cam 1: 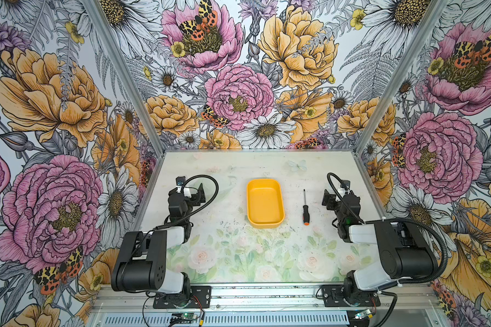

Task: Put the screwdriver in the bin
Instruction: Pick up the screwdriver from the middle-right of the table.

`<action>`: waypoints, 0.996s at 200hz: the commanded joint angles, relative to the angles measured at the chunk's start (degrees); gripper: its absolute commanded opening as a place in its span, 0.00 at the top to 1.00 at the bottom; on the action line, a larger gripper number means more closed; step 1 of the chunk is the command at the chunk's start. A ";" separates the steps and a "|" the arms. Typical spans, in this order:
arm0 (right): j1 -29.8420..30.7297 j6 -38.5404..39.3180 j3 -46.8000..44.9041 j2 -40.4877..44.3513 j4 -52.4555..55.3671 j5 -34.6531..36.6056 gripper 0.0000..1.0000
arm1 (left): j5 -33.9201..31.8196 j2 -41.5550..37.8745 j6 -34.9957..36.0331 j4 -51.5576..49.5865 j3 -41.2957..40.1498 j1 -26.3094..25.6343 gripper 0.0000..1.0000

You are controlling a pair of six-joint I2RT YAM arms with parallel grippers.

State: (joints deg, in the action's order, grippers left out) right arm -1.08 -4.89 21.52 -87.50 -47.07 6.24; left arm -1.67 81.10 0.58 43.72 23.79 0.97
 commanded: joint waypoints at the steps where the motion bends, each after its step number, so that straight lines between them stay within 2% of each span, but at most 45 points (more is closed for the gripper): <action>1: 0.38 -0.05 1.95 1.71 0.72 1.44 0.11 | 1.01 -3.27 1.56 -6.11 2.06 -0.47 0.01; 26: 0.57 -0.41 3.19 7.48 7.85 2.98 0.11 | 2.64 -8.40 0.99 -9.51 2.85 -0.97 0.01; 43: 0.66 -2.64 5.11 12.56 16.97 2.18 0.12 | 4.86 -11.98 -0.63 -13.45 4.49 -1.04 0.01; 73: 0.99 -11.44 11.33 19.12 37.00 -7.46 0.14 | 8.67 -14.99 -6.27 -19.33 6.29 -2.38 0.01; 89: 1.78 -15.66 13.25 19.83 43.27 -11.62 0.14 | 10.27 -15.65 -9.20 -19.87 5.67 -4.05 0.01; 123: 6.48 -20.51 13.69 17.85 48.04 -15.09 0.16 | 10.61 -14.84 -14.30 -22.31 4.86 -9.40 0.01; 160: 12.06 -22.93 13.73 12.42 47.95 -13.62 0.18 | 9.66 -12.22 -16.36 -23.15 3.97 -15.32 0.01; 199: 14.77 -23.94 14.21 7.54 48.49 -11.59 0.22 | 11.71 -10.52 -20.04 -23.49 3.61 -16.20 0.01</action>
State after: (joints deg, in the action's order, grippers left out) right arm 12.97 -26.89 35.07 -77.97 0.21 -6.35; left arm 7.86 69.73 -15.64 20.91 28.03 -15.33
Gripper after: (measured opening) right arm 0.801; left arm 0.988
